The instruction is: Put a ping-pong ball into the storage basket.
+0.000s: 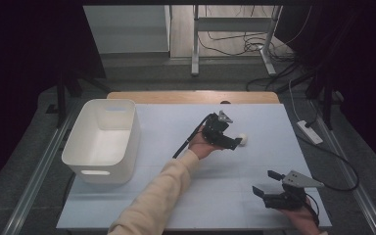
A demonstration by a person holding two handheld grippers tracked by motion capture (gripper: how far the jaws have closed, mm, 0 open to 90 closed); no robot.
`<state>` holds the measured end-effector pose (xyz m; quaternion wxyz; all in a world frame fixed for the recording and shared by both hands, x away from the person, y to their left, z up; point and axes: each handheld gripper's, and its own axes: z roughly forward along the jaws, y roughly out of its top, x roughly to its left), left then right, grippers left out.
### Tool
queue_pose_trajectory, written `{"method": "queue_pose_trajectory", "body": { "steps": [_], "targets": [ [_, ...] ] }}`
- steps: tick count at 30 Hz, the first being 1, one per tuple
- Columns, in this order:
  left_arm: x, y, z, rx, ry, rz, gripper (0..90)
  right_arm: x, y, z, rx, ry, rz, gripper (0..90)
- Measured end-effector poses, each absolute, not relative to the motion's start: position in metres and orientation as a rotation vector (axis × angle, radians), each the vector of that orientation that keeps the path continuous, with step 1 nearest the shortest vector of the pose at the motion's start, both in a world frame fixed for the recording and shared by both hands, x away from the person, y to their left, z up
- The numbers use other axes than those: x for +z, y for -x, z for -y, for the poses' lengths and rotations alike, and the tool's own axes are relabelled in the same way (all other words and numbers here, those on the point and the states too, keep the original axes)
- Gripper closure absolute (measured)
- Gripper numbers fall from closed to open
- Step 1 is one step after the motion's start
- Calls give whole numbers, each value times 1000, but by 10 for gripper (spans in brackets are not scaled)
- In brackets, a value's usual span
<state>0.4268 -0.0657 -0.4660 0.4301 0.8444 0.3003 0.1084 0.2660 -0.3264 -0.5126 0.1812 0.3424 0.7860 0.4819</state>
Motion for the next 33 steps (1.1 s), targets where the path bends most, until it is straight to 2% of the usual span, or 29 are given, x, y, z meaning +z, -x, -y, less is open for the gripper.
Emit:
{"method": "queue_pose_trajectory", "body": {
  "steps": [33],
  "targets": [
    [-483, -444, 92, 244, -2143, -755, 100, -512, -266, 327, 1370, -968, -2216, 131]
  ]
}}
